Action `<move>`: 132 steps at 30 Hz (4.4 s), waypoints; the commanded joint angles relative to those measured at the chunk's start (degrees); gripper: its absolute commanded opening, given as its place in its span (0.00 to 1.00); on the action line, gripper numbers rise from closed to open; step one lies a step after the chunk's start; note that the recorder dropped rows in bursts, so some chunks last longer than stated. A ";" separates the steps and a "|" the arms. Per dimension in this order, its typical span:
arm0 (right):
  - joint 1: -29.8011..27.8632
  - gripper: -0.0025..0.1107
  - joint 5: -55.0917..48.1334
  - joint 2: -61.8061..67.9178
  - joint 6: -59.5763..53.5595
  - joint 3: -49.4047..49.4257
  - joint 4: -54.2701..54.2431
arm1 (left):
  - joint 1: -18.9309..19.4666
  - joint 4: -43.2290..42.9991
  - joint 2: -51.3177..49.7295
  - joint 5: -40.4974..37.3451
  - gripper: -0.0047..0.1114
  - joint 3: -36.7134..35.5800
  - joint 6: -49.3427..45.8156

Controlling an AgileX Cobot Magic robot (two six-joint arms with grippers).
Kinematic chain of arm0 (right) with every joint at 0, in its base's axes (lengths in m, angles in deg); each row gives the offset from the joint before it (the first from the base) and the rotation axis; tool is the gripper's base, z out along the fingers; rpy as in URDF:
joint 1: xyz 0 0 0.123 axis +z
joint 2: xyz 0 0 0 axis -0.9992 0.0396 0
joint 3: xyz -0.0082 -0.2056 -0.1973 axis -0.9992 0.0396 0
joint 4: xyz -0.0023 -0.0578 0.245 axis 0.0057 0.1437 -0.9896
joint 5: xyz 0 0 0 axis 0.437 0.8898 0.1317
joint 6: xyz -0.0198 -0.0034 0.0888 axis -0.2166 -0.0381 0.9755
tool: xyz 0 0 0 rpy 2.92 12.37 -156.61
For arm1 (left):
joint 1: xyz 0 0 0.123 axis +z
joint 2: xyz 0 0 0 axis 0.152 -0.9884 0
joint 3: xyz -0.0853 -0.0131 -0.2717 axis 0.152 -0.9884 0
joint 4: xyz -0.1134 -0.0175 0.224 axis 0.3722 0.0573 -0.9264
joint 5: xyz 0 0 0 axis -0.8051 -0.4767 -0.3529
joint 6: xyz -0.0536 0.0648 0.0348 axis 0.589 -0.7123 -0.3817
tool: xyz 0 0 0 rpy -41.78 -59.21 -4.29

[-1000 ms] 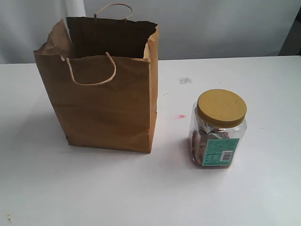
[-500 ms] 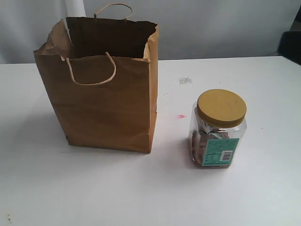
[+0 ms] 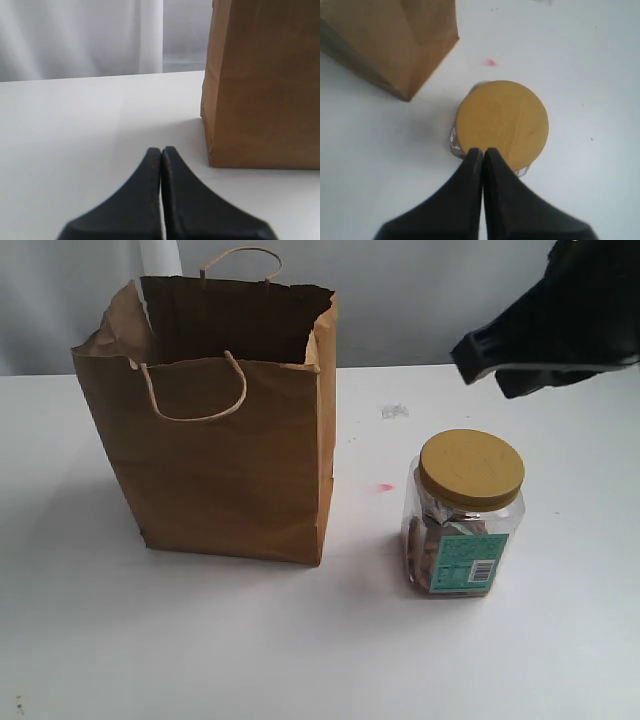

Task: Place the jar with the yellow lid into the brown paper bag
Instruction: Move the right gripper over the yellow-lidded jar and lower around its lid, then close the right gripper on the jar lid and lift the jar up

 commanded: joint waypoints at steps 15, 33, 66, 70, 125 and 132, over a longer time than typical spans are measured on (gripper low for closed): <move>-0.16 0.03 0.88 10.80 2.23 -0.62 2.25 | -0.30 0.22 -0.17 0.54 0.05 0.13 0.22; -0.16 0.95 5.76 10.80 13.09 -0.62 8.42 | -0.30 0.22 -0.17 0.54 0.05 0.13 0.22; -0.16 0.95 16.85 10.80 14.92 7.83 8.27 | -0.30 0.22 -0.17 0.54 0.05 0.13 0.22; -0.16 0.95 17.31 10.80 14.92 7.83 8.27 | -0.30 0.22 -0.17 0.54 0.05 0.13 0.22; 1.20 0.02 16.90 1.52 14.78 -12.10 18.56 | -0.30 0.22 -0.17 0.54 0.05 0.13 0.22; 6.11 0.02 26.46 1.52 14.43 -20.61 18.14 | -0.30 0.22 -0.17 0.54 0.05 0.13 0.22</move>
